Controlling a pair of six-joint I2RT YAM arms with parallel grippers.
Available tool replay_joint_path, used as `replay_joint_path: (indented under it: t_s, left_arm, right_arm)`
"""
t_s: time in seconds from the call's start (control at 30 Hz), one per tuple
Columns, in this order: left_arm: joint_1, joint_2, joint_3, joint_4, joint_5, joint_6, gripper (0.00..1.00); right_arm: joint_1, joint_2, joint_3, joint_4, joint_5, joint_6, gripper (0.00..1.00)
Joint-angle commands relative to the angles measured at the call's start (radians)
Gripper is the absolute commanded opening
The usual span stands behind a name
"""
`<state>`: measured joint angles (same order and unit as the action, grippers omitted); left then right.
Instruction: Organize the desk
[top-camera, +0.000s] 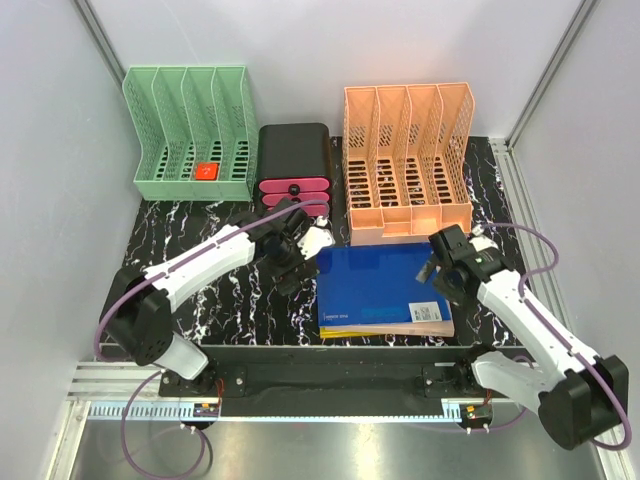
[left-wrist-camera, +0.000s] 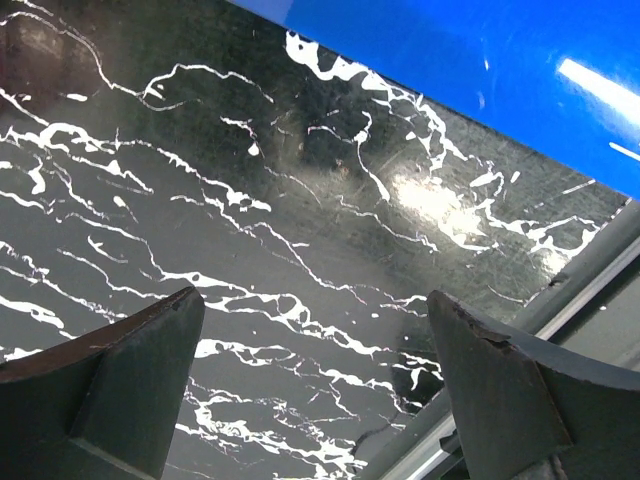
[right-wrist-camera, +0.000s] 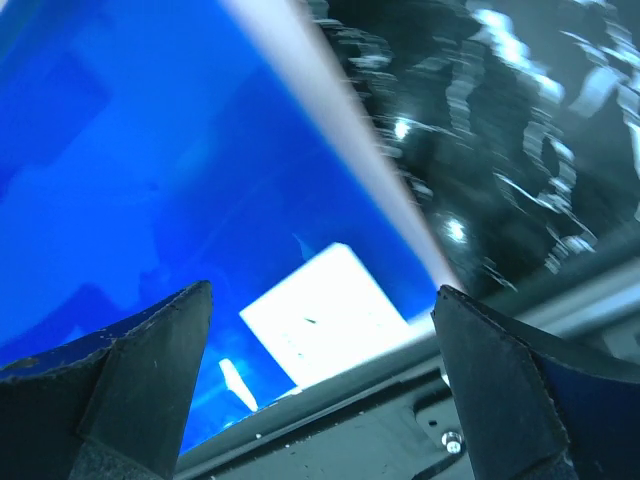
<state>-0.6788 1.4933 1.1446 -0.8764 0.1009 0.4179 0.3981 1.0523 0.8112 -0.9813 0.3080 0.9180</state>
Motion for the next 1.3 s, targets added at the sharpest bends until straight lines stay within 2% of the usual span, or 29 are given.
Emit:
replay_joint_path:
  t_s: [0.0, 0.17, 0.4, 0.63, 0.87, 1.13, 1.27]
  left_arm:
    - [-0.011, 0.001, 0.06, 0.022, -0.012, -0.01, 0.99]
    - [-0.011, -0.021, 0.044, 0.019, -0.021, -0.002, 0.99]
    - [-0.01, -0.05, 0.05, 0.016, -0.016, 0.001, 0.99]
    - [0.001, -0.07, 0.041, 0.016, -0.029, 0.016, 0.99]
    - [0.036, -0.077, 0.035, 0.016, -0.026, 0.032, 0.99]
    - [0.067, -0.084, 0.035, 0.014, -0.018, 0.045, 0.99]
    - [0.073, -0.082, 0.033, 0.013, -0.027, 0.055, 0.99]
  right_arm:
    - [-0.005, -0.058, 0.002, -0.169, 0.143, 0.214, 1.0]
    - [-0.007, -0.083, -0.015, -0.188, 0.161, 0.291, 1.0]
    - [-0.018, -0.08, -0.052, -0.042, 0.263, 0.331, 1.0]
    - [-0.051, 0.034, -0.098, 0.09, 0.324, 0.352, 1.0]
    - [-0.068, 0.086, -0.224, 0.358, 0.287, 0.378, 1.0]
    - [-0.07, 0.259, -0.187, 0.429, 0.217, 0.342, 1.0]
    - [-0.07, 0.299, -0.162, 0.441, 0.084, 0.321, 1.0]
